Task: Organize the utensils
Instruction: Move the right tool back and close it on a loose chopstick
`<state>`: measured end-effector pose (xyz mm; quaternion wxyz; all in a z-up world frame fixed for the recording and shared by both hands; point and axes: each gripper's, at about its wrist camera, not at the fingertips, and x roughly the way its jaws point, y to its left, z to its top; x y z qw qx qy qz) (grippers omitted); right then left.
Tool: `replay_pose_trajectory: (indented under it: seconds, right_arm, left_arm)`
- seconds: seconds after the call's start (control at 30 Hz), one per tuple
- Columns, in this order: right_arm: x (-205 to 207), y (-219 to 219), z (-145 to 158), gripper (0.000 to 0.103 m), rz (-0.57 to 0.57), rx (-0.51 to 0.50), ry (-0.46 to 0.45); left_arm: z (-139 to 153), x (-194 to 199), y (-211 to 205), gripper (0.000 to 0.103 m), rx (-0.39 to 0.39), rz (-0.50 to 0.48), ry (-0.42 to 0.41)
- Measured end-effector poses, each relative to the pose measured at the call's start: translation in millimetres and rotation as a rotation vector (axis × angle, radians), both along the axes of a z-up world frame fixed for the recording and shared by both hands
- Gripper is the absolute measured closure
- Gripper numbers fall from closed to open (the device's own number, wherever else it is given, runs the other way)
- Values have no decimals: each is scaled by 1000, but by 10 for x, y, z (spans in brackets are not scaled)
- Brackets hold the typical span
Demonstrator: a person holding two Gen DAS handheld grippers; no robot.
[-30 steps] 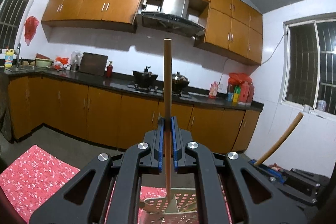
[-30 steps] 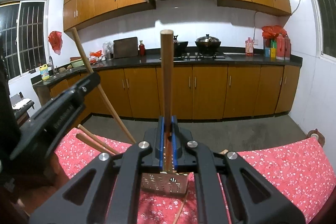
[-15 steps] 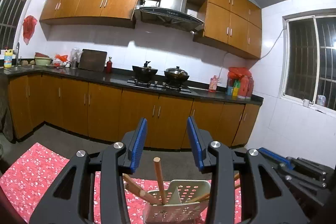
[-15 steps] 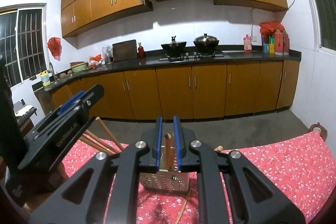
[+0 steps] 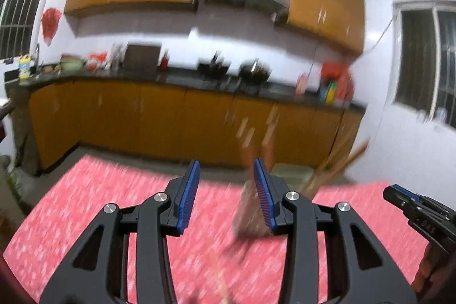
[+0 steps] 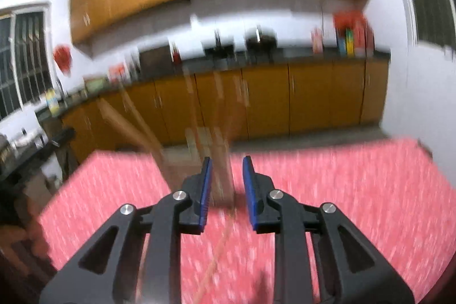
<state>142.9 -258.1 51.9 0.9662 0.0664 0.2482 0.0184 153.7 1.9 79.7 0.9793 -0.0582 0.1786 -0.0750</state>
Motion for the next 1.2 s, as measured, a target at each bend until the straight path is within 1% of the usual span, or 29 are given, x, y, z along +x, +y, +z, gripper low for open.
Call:
replay_pose_trajectory:
  seconds: [0.03,0.07,0.1,0.2,0.27,0.37,0.43,0.5,0.53,0.57,0.6,0.63,0.77,0.97,1.03,1.07,1.1,1.17,1.2]
  right_arm:
    - [26,3,-161,80,-4,7,49]
    - [56,14,-399,80,-1,23,117]
    - [73,39,-613,80,1,38,177]
    - [69,175,-1040,80,26,78,284]
    - [60,281,-1165,80,45,74,312]
    - [45,465,-1308,80,74,41,344]
    - [18,607,-1421,80,81,-4,362]
    - [70,633,-1471,80,74,-24,375]
    - [69,632,-1450,81,68,-37,360]
    - [60,659,-1454,84,62,-65,357]
    - [56,666,-1458,91,56,-76,357]
    - [52,648,-1458,92,50,-77,357]
    - [88,437,-1463,95,-26,-48,370]
    - [120,22,-1462,95,-129,2,384]
    - [120,-36,-1454,95,-139,6,384]
    - [123,-56,-1451,95,-140,6,383]
    - [128,-64,-1448,95,-138,4,384]
    - [146,-60,-1443,95,-131,1,383]
    - [159,-51,-1436,95,-127,-1,382]
  left_arm:
    - [-144,3,30,63,7,1,46]
    - [-333,16,60,63,10,4,111]
    - [-435,32,74,63,11,8,150]
    - [-752,8,124,63,-10,8,254]
    - [-878,-12,106,63,-11,6,285]
    - [-1034,-54,49,63,-9,-18,325]
    - [-1107,-83,-14,63,-1,-34,342]
    - [-1180,-123,-83,63,13,-44,356]
    - [-1212,-134,-123,63,23,-51,363]
    - [-1242,-149,-150,63,32,-58,370]
    - [-1280,-152,-178,63,41,-64,376]
    - [-1305,-152,-211,63,50,-68,384]
    - [-1407,-139,-308,63,74,-75,417]
    - [-1574,-96,-392,63,107,-84,488]
    - [-1622,-78,-407,71,105,-89,512]
    - [-1653,-67,-415,81,105,-92,527]
    - [-1654,-72,-422,88,120,-80,518]
    - [-1659,-23,-404,93,124,-79,530]
    - [-1652,15,-379,94,117,-78,537]
